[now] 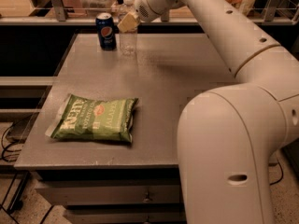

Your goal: Move water bottle near pepsi can

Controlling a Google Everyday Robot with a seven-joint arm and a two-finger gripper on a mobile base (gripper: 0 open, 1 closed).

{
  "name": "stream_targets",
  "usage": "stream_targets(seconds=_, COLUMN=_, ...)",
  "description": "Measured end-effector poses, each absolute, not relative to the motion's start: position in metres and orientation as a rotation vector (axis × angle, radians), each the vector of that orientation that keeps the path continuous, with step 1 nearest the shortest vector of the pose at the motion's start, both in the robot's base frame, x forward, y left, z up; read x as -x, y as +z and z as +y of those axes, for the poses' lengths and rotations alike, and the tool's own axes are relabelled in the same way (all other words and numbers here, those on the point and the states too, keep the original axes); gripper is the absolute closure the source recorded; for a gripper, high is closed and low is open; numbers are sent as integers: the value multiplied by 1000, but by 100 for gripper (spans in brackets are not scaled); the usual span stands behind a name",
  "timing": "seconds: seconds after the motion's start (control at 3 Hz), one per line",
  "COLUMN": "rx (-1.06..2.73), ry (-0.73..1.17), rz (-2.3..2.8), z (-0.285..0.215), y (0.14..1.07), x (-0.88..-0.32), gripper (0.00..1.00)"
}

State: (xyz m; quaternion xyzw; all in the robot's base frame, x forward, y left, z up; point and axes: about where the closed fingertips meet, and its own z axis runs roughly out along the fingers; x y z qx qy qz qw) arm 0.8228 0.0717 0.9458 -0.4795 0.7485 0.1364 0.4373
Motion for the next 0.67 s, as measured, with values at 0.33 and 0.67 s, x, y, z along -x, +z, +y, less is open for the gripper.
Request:
stream_targets(seconds=0.33, rx=1208, ry=352, rz=1866, z=79, y=942, x=-824, gripper=13)
stream_targets(seconds=0.67, rx=1210, ry=357, rz=1877, z=81, y=939, x=-826, gripper=0)
